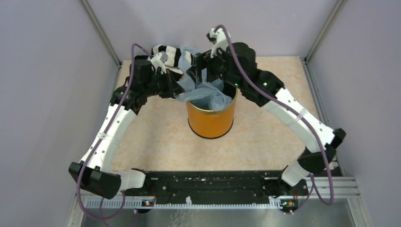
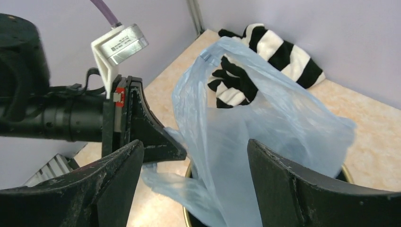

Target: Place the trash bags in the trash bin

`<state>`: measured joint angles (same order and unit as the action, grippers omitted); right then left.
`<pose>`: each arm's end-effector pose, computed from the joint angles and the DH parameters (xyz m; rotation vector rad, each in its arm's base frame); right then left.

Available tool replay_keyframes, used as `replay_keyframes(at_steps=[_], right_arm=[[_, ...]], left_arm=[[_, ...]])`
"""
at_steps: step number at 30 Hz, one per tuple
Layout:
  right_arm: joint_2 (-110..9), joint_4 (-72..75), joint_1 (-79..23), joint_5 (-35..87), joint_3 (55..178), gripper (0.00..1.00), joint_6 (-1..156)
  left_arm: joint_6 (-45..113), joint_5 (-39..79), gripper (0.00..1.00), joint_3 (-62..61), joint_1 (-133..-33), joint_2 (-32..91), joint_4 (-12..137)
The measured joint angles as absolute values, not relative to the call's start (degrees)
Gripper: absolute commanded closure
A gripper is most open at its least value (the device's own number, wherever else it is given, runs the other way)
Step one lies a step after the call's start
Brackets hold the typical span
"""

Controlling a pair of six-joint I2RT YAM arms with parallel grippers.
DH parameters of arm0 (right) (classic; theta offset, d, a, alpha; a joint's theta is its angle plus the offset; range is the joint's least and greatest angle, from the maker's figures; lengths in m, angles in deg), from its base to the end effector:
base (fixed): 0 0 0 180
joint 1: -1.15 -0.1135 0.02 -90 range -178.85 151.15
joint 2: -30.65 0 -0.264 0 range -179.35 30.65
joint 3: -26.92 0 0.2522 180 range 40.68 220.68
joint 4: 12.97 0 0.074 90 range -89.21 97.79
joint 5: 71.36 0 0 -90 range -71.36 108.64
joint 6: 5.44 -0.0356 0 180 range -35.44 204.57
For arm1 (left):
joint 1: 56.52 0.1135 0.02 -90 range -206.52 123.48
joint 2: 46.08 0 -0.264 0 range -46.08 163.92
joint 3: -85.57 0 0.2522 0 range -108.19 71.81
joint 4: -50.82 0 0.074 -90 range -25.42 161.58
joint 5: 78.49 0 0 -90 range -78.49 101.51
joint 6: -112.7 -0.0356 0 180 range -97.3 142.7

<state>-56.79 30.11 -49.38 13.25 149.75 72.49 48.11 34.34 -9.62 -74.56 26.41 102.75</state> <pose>0.2074 0.2467 0.5087 -0.5107 1.6837 0.7275 0.2491 -0.0956 0.4104 0.1154 2.1536 -0.8665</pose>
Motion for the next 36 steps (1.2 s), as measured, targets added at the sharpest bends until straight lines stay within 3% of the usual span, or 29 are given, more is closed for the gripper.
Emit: replay_keyframes(at_steps=[9, 11, 16, 19, 26, 36], right_arm=[[-70.3, 33.9, -50.4, 13.8, 158.4, 0.24, 72.4], [-72.3, 35.2, -50.4, 12.7, 160.9, 0.34, 72.3], [-74.3, 39.2, -50.4, 7.0, 165.4, 0.83, 71.7], [-74.0, 41.9, -50.4, 2.3, 166.4, 0.96, 71.1], [-62.9, 46.1, -47.1, -2.2, 154.8, 1.0, 69.8], [-44.6, 47.5, -33.6, -1.4, 137.3, 1.0, 68.5]], left_arm=[[48.4, 34.0, 1.0, -8.8, -74.6, 26.3, 102.1], [48.4, 33.9, 1.0, -8.3, -74.6, 25.8, 102.1], [48.5, 33.1, 1.0, -6.8, -74.6, 24.5, 101.9], [48.3, 32.0, 1.0, -5.3, -74.6, 23.1, 102.1], [47.2, 29.6, 1.0, -2.6, -74.6, 20.1, 102.9], [46.2, 29.0, 1.0, 3.0, -74.6, 18.0, 104.4]])
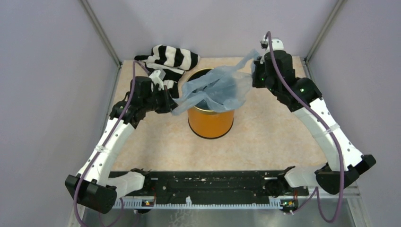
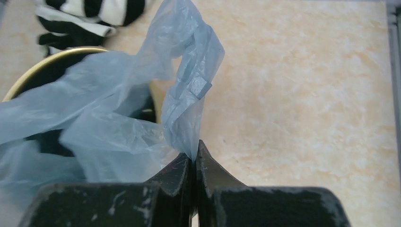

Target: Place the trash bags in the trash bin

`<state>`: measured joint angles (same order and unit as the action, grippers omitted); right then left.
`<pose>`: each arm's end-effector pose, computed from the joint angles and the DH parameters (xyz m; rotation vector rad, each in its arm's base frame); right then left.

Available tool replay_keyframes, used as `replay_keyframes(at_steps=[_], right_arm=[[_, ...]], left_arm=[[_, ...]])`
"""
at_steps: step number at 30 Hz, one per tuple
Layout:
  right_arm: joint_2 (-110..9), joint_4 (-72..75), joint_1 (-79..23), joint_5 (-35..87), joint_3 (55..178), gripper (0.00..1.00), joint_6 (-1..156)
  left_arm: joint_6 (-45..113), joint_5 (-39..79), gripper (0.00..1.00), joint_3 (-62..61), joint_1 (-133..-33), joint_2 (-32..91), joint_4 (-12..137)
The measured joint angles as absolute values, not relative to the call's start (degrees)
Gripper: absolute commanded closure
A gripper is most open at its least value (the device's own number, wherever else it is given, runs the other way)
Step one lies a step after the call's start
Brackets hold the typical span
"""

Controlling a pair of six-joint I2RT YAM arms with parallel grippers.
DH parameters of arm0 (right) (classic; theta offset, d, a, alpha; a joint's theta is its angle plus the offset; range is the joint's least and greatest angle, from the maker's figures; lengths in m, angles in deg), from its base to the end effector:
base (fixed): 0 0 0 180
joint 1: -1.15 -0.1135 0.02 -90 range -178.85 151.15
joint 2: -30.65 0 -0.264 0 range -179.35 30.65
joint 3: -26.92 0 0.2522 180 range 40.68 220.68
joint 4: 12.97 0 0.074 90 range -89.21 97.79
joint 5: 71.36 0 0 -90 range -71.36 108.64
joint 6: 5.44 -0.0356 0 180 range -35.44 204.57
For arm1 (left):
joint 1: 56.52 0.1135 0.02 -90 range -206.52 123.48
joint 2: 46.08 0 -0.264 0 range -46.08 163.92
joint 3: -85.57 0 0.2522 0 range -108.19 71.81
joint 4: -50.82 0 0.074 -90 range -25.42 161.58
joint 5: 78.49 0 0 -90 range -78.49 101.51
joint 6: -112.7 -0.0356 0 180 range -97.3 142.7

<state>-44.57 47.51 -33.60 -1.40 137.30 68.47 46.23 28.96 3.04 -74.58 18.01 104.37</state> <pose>0.2173 0.1359 0.4680 -0.1024 1.9884 0.2220 0.2175 -0.0821 0.3686 0.0715 2.2479 -0.7350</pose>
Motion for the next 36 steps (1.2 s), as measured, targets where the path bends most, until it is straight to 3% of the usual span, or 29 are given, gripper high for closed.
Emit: replay_keyframes(at_steps=[5, 7, 8, 12, 14, 19, 26, 36], right_arm=[[-44.3, 47.7, -26.0, -0.9, 129.8, 1.0, 68.7], [-44.8, 48.1, -24.2, -1.0, 128.0, 0.95, 69.0], [-45.1, 48.1, -23.7, -1.0, 127.6, 0.91, 69.1], [-46.8, 48.2, -23.3, -0.1, 127.4, 0.53, 69.5], [-47.0, 48.2, -23.3, 1.2, 127.4, 0.4, 69.4], [-45.3, 48.8, -23.3, 3.7, 128.0, 0.19, 69.7], [-37.1, 50.5, -24.9, 6.3, 130.8, 0.12, 70.6], [-32.1, 51.3, -39.7, 4.6, 133.4, 0.14, 71.8]], left_arm=[[45.5, 27.1, 1.0, 5.0, -74.6, 17.8, 105.6], [45.2, 26.0, 1.0, 5.4, -74.6, 17.8, 105.7], [45.2, 25.4, 1.0, 5.6, -74.6, 17.8, 105.8], [45.1, 24.0, 1.0, 5.9, -74.6, 18.5, 106.3], [45.1, 24.0, 1.0, 5.9, -74.6, 18.9, 106.2], [44.8, 24.2, 1.0, 5.9, -74.6, 19.4, 106.1], [44.4, 25.4, 1.0, 5.9, -74.6, 20.5, 104.8], [44.2, 26.1, 1.0, 5.9, -74.6, 20.9, 103.9]])
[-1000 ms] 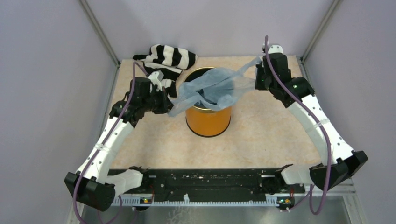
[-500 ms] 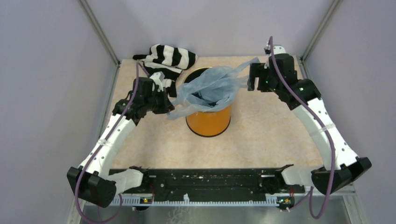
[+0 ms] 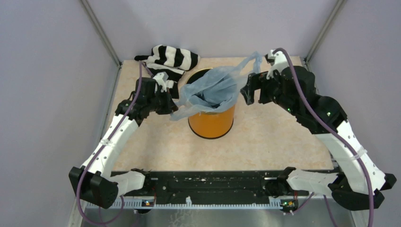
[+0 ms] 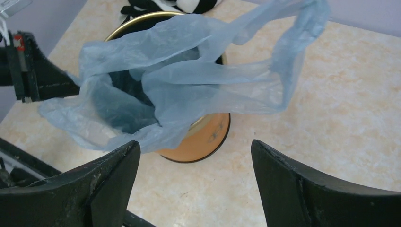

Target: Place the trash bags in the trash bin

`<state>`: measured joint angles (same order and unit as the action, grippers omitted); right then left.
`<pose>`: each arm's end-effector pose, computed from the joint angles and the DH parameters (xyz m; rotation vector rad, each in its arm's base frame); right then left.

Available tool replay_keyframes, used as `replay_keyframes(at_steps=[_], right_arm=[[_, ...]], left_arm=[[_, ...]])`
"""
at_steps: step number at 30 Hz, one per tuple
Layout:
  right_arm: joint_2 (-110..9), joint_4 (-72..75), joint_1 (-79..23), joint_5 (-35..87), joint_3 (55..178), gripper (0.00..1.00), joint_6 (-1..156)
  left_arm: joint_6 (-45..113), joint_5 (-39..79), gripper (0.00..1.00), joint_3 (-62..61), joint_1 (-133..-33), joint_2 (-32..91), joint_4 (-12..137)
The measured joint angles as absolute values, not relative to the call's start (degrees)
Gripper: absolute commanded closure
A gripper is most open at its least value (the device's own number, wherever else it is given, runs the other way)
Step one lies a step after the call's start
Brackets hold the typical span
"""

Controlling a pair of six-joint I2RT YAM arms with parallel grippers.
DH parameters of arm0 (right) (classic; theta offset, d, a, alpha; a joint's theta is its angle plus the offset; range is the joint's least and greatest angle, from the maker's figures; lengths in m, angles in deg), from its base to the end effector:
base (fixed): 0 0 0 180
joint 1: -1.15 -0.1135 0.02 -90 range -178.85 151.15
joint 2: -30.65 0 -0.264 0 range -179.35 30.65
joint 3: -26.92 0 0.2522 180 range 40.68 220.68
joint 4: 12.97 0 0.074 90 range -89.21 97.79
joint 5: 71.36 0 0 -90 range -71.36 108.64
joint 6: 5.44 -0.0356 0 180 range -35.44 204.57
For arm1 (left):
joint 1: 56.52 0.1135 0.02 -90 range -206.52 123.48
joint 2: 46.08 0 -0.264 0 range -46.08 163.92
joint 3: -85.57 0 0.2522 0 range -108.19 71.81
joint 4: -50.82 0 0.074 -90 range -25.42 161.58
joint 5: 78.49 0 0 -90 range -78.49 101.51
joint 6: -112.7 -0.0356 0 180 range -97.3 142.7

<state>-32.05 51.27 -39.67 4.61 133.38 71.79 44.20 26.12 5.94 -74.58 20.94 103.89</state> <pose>0.1439 0.1129 0.4846 -0.3078 1.9122 0.3918 0.2307 -0.0847 0.3412 0.0678 2.3337 -0.6451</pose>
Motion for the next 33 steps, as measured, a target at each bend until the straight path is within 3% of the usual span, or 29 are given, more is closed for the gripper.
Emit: replay_keyframes(at_steps=[10, 13, 17, 21, 28, 33], right_arm=[[-40.0, 51.4, -56.9, -4.5, 135.9, 0.15, 76.3], [-42.5, 51.2, -58.1, -7.6, 136.1, 0.18, 77.3], [-45.8, 51.6, -58.2, -11.7, 135.9, 0.32, 77.9], [-45.8, 51.7, -58.4, -12.3, 133.4, 0.36, 76.9], [-37.6, 51.0, -58.5, -8.4, 124.7, 0.35, 73.3], [-33.2, 49.0, -58.5, -6.2, 117.4, 0.26, 71.2]], left_arm=[[44.2, 26.3, 1.0, 5.9, -74.6, 21.1, 103.7], [44.2, 26.3, 1.0, 5.9, -74.6, 21.1, 103.7], [44.2, 26.2, 1.0, 5.6, -74.6, 21.4, 103.7], [44.2, 26.2, 1.0, 5.5, -74.6, 21.6, 103.7], [44.2, 26.1, 1.0, 5.5, -74.6, 21.6, 103.7], [45.1, 25.7, 1.0, 5.9, -74.6, 21.7, 103.1]])
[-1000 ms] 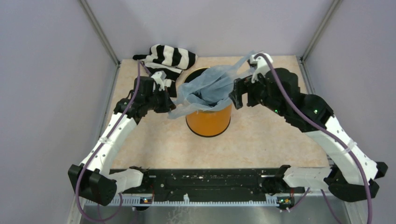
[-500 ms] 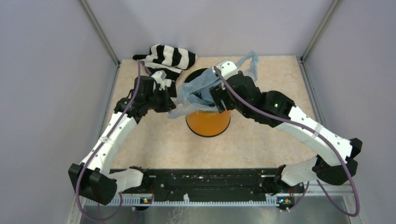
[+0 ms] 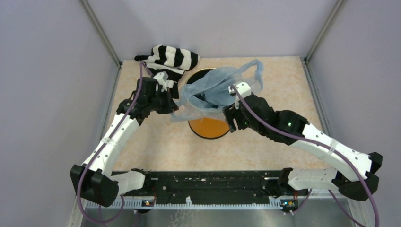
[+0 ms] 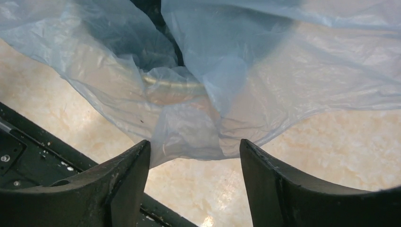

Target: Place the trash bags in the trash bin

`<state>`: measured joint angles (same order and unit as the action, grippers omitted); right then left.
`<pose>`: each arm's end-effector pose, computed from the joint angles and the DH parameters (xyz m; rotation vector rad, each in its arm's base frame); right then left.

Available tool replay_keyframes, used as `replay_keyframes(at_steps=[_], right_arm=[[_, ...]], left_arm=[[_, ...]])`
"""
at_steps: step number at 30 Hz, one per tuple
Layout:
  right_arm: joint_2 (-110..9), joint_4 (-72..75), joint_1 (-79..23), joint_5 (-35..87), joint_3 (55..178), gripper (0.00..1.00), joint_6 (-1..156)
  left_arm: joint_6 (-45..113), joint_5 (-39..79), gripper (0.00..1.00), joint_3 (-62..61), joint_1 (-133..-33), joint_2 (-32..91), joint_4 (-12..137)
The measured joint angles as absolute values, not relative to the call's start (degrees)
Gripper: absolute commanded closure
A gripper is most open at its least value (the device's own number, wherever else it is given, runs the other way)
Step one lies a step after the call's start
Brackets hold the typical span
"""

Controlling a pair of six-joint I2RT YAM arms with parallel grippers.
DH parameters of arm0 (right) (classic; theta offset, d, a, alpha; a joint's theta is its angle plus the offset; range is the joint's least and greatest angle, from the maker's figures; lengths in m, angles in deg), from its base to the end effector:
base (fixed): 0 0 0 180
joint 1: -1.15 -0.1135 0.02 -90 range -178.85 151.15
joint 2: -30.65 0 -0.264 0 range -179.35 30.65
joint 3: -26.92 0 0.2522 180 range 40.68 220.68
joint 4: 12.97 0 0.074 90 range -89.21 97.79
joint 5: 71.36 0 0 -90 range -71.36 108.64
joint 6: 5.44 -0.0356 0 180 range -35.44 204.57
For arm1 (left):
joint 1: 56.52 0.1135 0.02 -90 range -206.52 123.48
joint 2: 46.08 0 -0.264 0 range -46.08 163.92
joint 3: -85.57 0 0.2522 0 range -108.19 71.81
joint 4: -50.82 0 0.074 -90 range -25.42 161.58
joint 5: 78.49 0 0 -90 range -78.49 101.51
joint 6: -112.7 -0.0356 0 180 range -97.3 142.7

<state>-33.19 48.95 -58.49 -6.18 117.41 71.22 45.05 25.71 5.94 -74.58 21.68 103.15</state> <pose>0.1220 0.1787 0.4022 -0.6118 2.0455 0.2776 0.2345 -0.0856 0.3393 0.0467 2.3357 -0.6443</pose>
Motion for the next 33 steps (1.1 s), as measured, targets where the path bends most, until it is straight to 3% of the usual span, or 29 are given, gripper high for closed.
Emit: replay_keyframes(at_steps=[13, 19, 27, 33], right_arm=[[-33.3, 42.0, -54.4, -4.9, 104.0, 0.24, 67.4], [-31.0, 42.6, -54.2, -1.6, 104.1, 0.1, 68.5], [-23.0, 46.8, -54.2, 10.6, 113.0, 0.07, 75.2], [-25.4, 46.5, -54.3, 14.3, 122.7, 0.12, 78.2]], left_arm=[[49.2, 21.5, 1.0, 8.8, -74.6, 25.9, 95.9], [49.8, 19.7, 1.0, 8.9, -74.6, 27.7, 92.8], [49.8, 19.1, 1.0, 8.6, -74.6, 28.4, 89.7], [49.8, 19.1, 1.0, 7.8, -74.6, 29.8, 88.7]])
